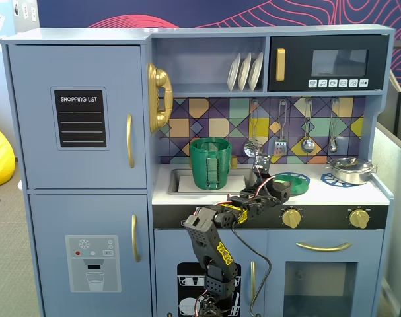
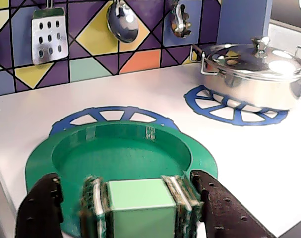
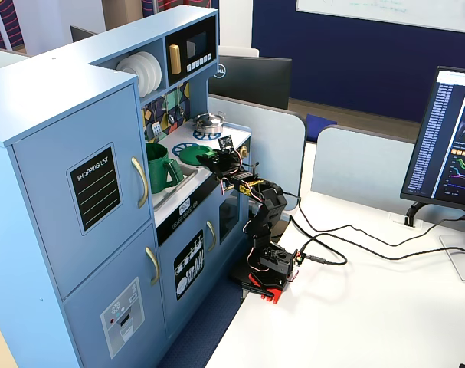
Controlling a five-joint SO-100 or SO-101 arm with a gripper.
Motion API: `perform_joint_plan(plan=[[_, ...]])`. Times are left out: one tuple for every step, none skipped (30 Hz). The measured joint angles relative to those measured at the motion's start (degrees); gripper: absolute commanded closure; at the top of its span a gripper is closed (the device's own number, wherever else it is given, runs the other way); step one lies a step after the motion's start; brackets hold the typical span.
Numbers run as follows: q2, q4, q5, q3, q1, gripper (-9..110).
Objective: Take off the lid from the green recipient and place it on the counter
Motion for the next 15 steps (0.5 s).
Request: perform_joint_plan(plan=[[1.1, 1.3, 0.0, 0.0, 0.0, 74], [2.4, 2.8, 0.0, 0.0, 0.0, 74], [4.1, 4.7, 0.0, 0.0, 0.0, 74], [6.0, 6.7, 0.2, 0.0, 0.0, 73], [7.9, 9.0, 0.2, 0.0, 0.0, 74], [10.1, 11.7, 0.1, -0.3, -0.1, 75], [12.3, 14.4, 0.1, -0.7, -0.4, 75], [14.6, 17.4, 0.1, -1.2, -0.7, 76], [17.0, 20.7, 0.1, -1.8, -1.1, 78], [19.2, 24.1, 0.1, -2.5, -1.8, 79], [21.8, 27.8, 0.1, -2.9, -2.6, 79], [24.3, 31.6, 0.1, -3.4, -3.6, 80], [26.8, 35.8, 0.1, -3.9, -4.8, 81], [29.4, 40.3, 0.1, -4.1, -6.1, 81], [31.9, 44.9, 0.1, -4.2, -7.6, 80]])
